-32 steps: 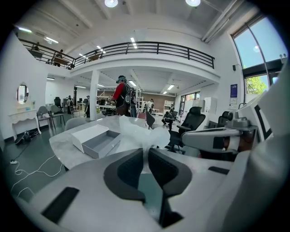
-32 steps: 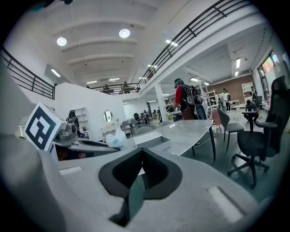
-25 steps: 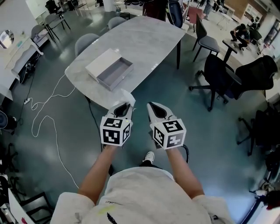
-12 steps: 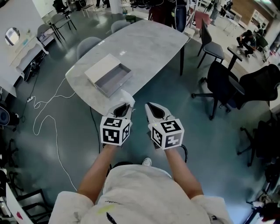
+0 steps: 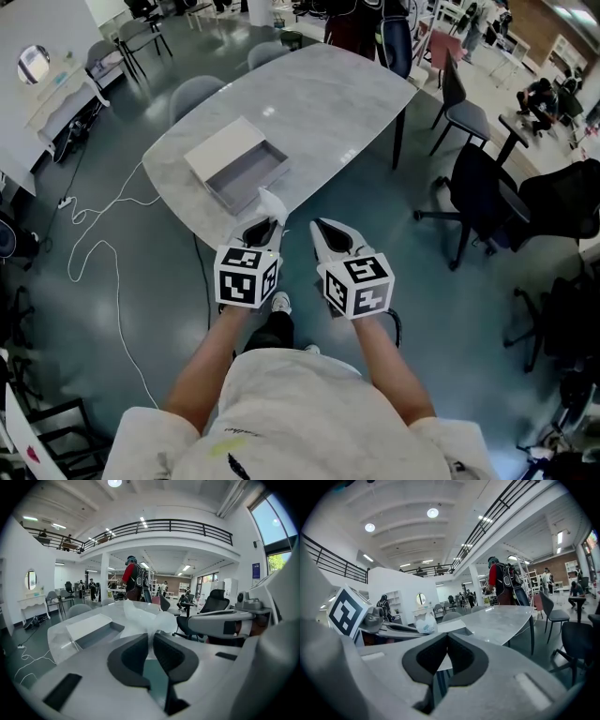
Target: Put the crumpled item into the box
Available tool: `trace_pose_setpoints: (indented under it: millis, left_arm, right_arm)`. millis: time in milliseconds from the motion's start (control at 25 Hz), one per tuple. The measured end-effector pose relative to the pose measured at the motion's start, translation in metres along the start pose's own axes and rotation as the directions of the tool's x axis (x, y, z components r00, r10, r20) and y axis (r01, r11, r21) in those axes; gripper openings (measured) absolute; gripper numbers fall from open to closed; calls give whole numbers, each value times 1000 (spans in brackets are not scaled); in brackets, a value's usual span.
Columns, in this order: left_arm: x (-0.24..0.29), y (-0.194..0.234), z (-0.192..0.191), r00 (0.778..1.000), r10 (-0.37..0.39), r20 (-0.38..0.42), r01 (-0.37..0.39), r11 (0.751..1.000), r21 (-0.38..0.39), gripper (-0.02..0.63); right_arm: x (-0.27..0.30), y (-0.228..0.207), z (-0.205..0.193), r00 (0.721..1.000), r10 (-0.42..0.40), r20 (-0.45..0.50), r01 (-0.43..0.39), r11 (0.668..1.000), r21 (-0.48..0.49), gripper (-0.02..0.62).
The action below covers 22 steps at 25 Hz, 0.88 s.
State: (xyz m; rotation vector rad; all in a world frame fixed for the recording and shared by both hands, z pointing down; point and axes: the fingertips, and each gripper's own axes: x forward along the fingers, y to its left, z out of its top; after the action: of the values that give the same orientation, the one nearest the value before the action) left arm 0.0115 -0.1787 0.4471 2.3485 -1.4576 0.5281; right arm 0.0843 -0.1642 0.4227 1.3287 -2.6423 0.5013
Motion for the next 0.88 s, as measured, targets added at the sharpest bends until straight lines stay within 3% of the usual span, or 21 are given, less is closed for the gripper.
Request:
trace_pose_setpoints:
  millis: [360, 880]
  left_arm:
    - [50, 57, 17, 1000, 0, -16, 0, 1000, -19, 37]
    - [117, 132, 36, 995, -36, -88, 35, 999, -2, 37]
  right_arm:
    - [74, -15, 14, 999, 18, -33, -19, 1000, -20, 5]
    - [164, -37, 39, 997, -22, -72, 22, 1000, -8, 5]
